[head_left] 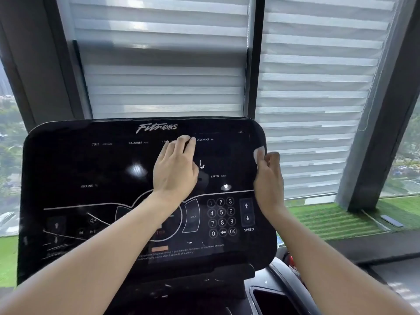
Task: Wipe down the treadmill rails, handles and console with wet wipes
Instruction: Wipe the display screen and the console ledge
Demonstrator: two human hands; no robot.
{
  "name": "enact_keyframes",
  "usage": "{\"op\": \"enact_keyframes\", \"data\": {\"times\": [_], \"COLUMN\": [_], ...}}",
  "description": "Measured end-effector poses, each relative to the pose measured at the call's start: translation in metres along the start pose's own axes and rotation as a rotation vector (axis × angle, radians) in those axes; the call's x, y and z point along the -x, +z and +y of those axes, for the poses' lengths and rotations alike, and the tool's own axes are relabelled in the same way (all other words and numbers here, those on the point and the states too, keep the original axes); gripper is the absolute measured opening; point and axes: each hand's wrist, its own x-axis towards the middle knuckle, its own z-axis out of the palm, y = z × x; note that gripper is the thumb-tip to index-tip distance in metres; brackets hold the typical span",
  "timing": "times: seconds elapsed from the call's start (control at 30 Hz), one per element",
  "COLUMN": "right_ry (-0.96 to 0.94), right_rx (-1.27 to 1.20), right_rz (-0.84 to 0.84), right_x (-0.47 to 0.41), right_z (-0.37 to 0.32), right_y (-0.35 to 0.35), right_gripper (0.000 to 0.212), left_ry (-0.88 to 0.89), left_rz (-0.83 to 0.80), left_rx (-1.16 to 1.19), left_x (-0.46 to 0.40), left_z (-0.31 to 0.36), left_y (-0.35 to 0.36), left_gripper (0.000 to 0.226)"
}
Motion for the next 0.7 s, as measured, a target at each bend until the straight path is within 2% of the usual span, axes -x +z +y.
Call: {"op": "enact_keyframes", "data": {"times": [0.1, 0.17, 0.23, 0.27, 0.3, 0.33, 0.43, 0.47, 0.57, 0.63, 0.7], "right_ry": [0.01, 0.053, 0.137, 0.222, 0.27, 0.292, 0.098, 0.073, 0.03, 0.062, 0.141], "right_rx": [-0.035, 0.008, -0.179, -0.338, -0.365, -0.395, -0.159, -0.161, -0.079, -0.145, -0.254], "right_rz": [-0.083, -0.047, -0.076, -0.097, -0.106, -0.085, -0.044, -0.057, 0.003, 0.036, 0.027], "right_x": [0.026, 0.016, -0.01, -0.023, -0.036, -0.046, -0.037, -0.025, -0.01, -0.026, -0.047], "right_z": [0.007, 0.004, 0.0, -0.005, -0.003, -0.002, -0.006, -0.006, -0.004, -0.006, -0.011], "right_y": [0.001, -0.001, -0.001, -0.003, -0.001, -0.002, -0.006, -0.005, 0.004, 0.01, 0.016], "right_gripper": [0.02, 0.025, 0.015, 0.02, 0.025, 0.022, 0.017, 0.017, 0.035, 0.02, 0.027], "left_ry": [0.059, 0.07, 0.073, 0.071, 0.065, 0.053, -0.007, -0.022, -0.044, -0.053, -0.061], "left_rz": [-0.011, -0.021, -0.024, -0.02, -0.018, -0.017, -0.024, -0.033, -0.043, -0.04, -0.039], "left_rx": [0.018, 0.026, 0.017, 0.008, -0.001, -0.012, -0.047, -0.056, -0.085, -0.101, -0.111], "left_x": [0.016, 0.021, 0.023, 0.023, 0.024, 0.026, 0.03, 0.032, 0.036, 0.039, 0.04], "left_z": [0.01, 0.015, 0.018, 0.019, 0.02, 0.019, 0.015, 0.013, 0.004, -0.001, -0.006], "left_y": [0.009, 0.012, 0.013, 0.013, 0.013, 0.014, 0.015, 0.016, 0.015, 0.014, 0.013], "left_gripper": [0.055, 0.056, 0.057, 0.057, 0.058, 0.059, 0.063, 0.064, 0.065, 0.065, 0.064]}}
